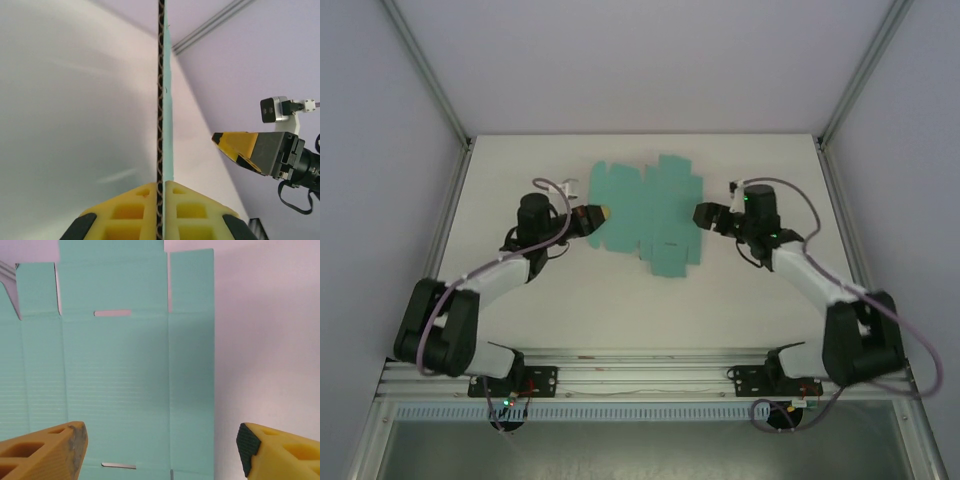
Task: Assemble paper box
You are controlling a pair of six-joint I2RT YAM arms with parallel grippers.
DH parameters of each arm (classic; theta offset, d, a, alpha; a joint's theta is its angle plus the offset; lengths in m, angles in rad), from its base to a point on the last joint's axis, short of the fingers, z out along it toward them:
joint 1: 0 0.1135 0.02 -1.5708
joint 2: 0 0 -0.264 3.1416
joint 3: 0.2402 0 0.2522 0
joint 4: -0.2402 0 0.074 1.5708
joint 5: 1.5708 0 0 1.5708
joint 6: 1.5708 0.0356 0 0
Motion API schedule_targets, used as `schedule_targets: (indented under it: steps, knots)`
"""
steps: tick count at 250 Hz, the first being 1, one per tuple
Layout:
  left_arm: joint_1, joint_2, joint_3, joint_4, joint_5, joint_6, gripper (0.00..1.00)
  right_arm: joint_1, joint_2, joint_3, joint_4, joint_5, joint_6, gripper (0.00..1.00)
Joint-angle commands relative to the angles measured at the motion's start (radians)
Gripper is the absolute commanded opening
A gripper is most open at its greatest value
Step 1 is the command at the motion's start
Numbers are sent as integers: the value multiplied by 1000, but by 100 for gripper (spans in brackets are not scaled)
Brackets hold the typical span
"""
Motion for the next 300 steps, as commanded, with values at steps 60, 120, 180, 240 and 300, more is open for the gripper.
schedule_targets:
  steps: [60,120,180,240,300]
  knots:
    - [-1,-385,-15,-27,78,-5,0,-84,-351,-94,-58,-180,-44,75]
    - [-2,-533,-46,-78,68,-21,0,-86,-355,-120,116,-391,69,67]
    - [-1,-538,-70,-50,67,-44,0,-86,-307,-76,226,-509,130,53]
    - [-1,-537,-74,-61,40,-35,0,-85,-277,-55,226,-540,112,0]
    - [-1,-569,-21,-594,-470,93,100,-65,-216,1,-90,-399,-156,0]
